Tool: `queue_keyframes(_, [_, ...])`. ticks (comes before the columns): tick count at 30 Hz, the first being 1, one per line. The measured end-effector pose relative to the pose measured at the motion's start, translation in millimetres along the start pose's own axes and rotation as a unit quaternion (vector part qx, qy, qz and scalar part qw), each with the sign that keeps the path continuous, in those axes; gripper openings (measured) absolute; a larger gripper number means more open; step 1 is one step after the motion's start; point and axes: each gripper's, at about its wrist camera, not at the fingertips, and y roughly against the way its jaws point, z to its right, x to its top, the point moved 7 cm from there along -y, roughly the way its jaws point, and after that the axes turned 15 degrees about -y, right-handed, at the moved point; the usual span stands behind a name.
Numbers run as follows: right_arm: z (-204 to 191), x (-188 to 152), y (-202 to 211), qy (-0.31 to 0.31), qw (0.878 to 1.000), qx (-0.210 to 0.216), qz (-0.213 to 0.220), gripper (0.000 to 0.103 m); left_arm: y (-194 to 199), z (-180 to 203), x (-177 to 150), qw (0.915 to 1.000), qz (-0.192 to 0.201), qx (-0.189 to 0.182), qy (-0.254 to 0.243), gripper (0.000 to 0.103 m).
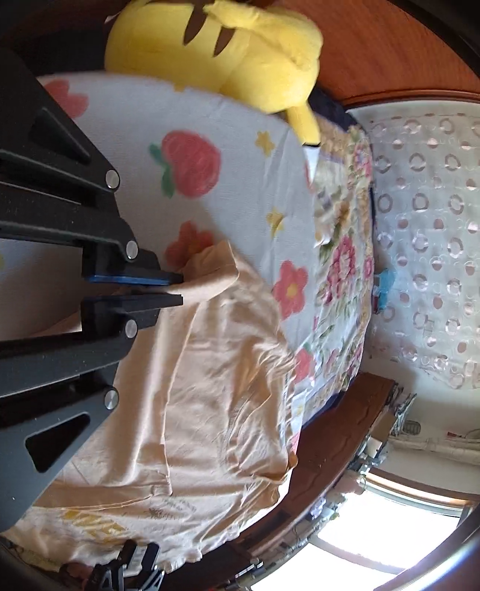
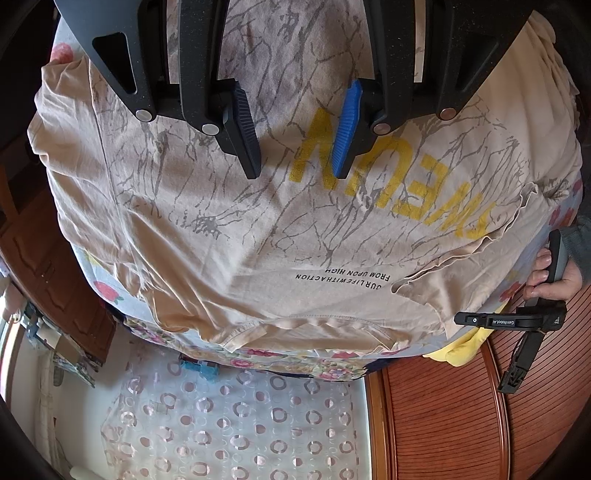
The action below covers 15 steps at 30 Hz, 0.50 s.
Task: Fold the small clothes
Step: 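Move the left gripper to the folded side and grasp its edge, then fold the held side panel inward over the print, open left gripper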
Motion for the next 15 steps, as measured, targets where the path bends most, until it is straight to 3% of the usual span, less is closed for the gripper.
queue_keyframes(6, [2.5,0.8,-1.0,-0.004,1.000,0.005,0.000,0.042,4.7,-16.0,10.8,0.9997,0.005,0.024,0.004,0.005])
queue_keyframes(11, [2.6,0.8,-1.1,-0.002,1.000,0.004,0.000,0.042,12.4,-19.1,8.4,0.9995,0.017,0.018,0.017,0.005])
queue_keyframes(15, [1.8,0.4,-1.0,-0.001,1.000,0.003,0.000,0.042,33.1,-10.6,9.3,0.9991,0.034,0.027,0.001,0.019])
